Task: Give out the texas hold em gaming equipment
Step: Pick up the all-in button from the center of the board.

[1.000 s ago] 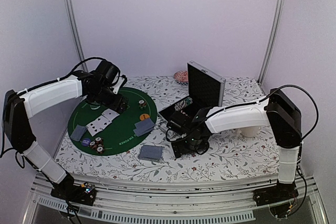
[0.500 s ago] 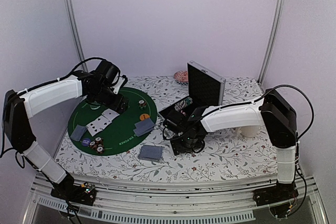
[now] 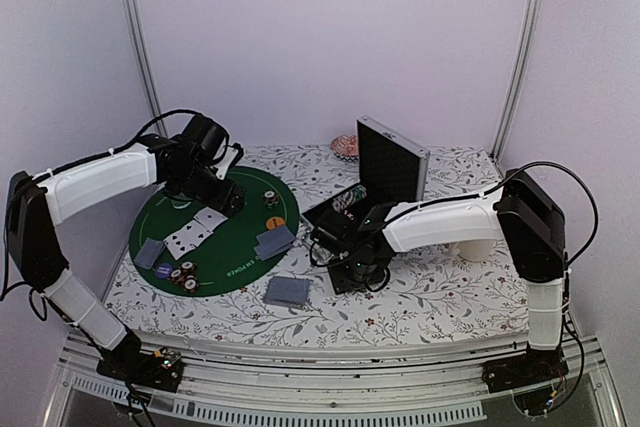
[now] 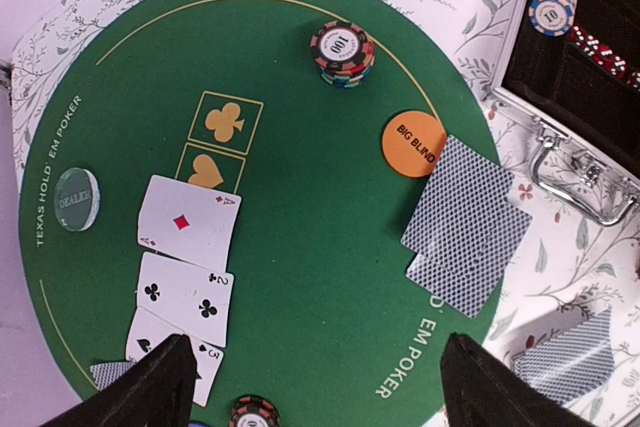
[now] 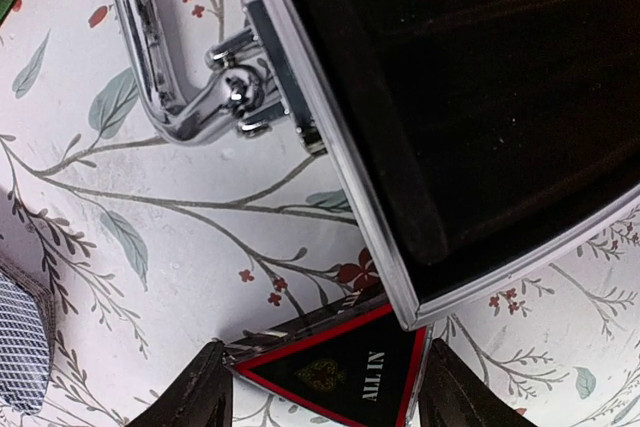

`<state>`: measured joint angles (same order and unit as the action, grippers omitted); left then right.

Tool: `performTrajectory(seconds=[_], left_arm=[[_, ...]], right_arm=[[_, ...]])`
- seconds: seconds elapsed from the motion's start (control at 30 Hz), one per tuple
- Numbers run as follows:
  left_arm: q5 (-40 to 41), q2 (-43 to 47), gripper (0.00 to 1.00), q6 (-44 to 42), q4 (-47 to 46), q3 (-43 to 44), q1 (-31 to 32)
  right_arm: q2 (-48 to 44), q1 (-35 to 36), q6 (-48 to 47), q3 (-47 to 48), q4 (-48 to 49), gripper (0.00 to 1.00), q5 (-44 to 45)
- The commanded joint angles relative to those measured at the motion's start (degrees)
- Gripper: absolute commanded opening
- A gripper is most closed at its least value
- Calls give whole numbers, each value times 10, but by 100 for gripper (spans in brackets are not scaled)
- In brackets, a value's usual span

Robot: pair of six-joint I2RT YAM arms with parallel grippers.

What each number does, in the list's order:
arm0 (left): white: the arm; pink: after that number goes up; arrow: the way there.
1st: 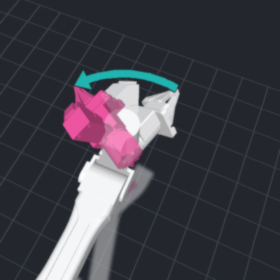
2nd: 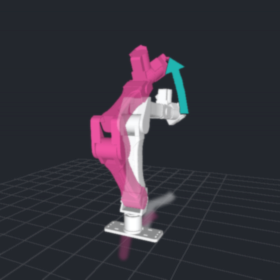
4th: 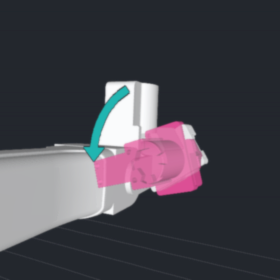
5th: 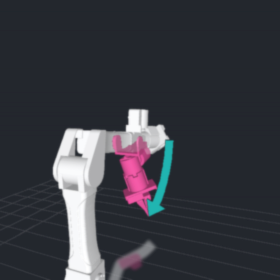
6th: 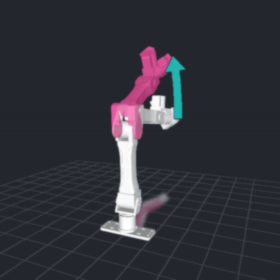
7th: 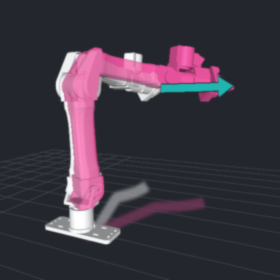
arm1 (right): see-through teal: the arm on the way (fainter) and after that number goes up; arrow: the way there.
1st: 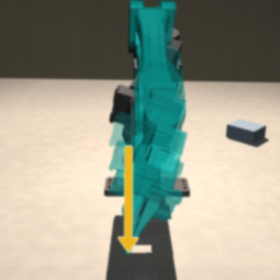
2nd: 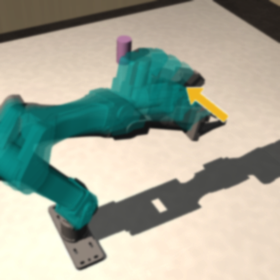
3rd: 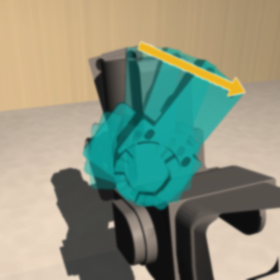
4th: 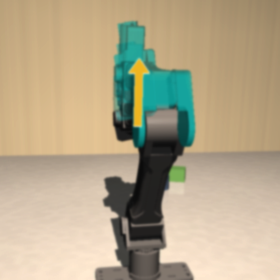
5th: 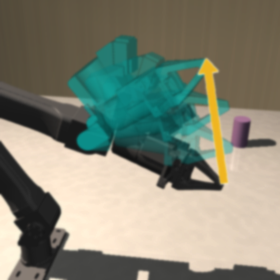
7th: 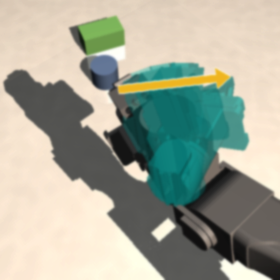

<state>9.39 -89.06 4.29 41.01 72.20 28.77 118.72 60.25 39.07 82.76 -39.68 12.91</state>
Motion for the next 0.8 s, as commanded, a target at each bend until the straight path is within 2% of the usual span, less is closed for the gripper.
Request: performTrajectory(seconds=[0.0,0.13,0.37,0.5,0.6,0.77], left_arm=[[-11,1,87,-4,-9,-6,3],[-23,8,87,-3,-9,-4,2],[-76,28,83,10,-11,4,3],[-135,40,74,33,-16,7,6],[-237,65,66,54,-56,-10,17],[-451,127,69,145,-244,-97,33]], right_arm=[[1,-2,-20,-18,-20,50,7],[-28,6,-50,-34,4,47,9],[-119,33,-125,-86,92,47,34],[-178,40,-167,-111,152,46,54],[-224,54,-218,-130,231,46,64],[-282,86,-322,-165,345,43,105]])
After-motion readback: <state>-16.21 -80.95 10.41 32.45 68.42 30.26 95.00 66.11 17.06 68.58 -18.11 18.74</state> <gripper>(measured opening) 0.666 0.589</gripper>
